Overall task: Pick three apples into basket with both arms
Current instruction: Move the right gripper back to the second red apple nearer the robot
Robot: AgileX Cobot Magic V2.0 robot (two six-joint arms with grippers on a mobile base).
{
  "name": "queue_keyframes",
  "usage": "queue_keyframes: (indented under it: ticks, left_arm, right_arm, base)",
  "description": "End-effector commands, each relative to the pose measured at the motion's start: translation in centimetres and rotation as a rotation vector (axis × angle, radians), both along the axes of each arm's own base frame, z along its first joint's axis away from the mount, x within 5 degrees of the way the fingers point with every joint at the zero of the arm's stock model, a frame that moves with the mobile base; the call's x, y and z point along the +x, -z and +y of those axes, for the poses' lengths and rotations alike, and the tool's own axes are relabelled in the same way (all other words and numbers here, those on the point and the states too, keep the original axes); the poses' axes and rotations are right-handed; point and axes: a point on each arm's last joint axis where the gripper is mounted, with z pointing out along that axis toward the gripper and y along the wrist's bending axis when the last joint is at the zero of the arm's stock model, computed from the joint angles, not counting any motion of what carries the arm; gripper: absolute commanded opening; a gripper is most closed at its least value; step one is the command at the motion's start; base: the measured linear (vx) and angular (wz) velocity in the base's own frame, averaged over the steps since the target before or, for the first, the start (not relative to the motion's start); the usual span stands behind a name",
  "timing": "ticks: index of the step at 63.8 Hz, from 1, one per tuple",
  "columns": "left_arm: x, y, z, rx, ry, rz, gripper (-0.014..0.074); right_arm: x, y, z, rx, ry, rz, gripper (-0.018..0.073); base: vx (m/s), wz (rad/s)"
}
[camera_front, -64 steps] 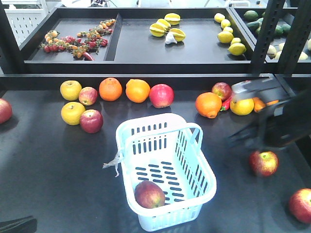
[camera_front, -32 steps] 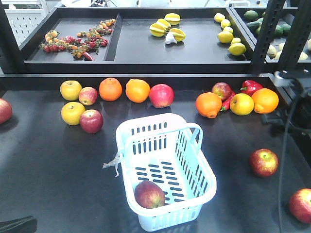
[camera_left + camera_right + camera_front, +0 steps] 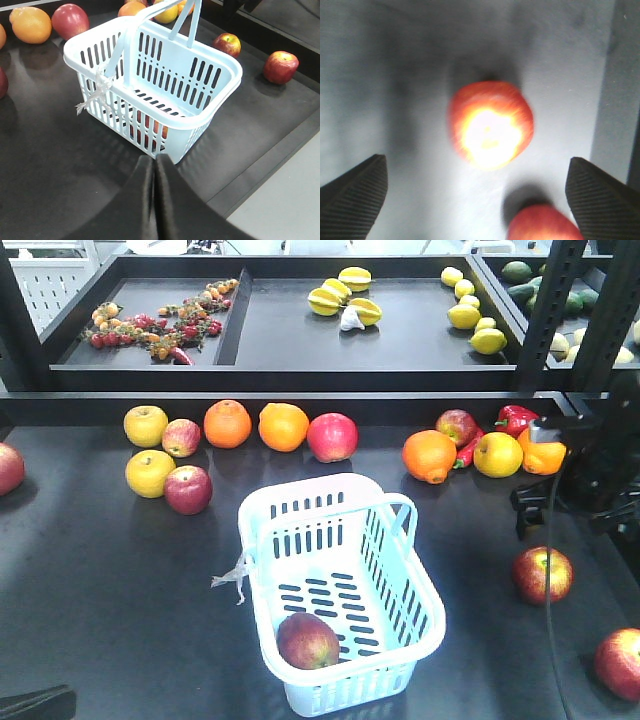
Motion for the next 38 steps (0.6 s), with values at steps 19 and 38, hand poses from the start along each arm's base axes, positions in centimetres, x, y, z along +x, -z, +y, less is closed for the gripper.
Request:
queue_keyframes:
  ticks: [19, 38]
  left_arm:
    - [0.3, -1.3, 0.0, -0.06, -0.028, -0.05, -0.0008]
    - [0.3, -1.3, 0.0, -0.06, -0.029, -0.051, -0.0008]
  right_arm:
    - [2.0, 2.8, -0.7, -0.035, 0.005, 0.04, 0.0689]
    - [2.4, 5.8, -0.9, -0.045, -0.006, 0.082, 0.0673]
  base:
    - [0.0, 0.0]
    - [0.0, 0.0]
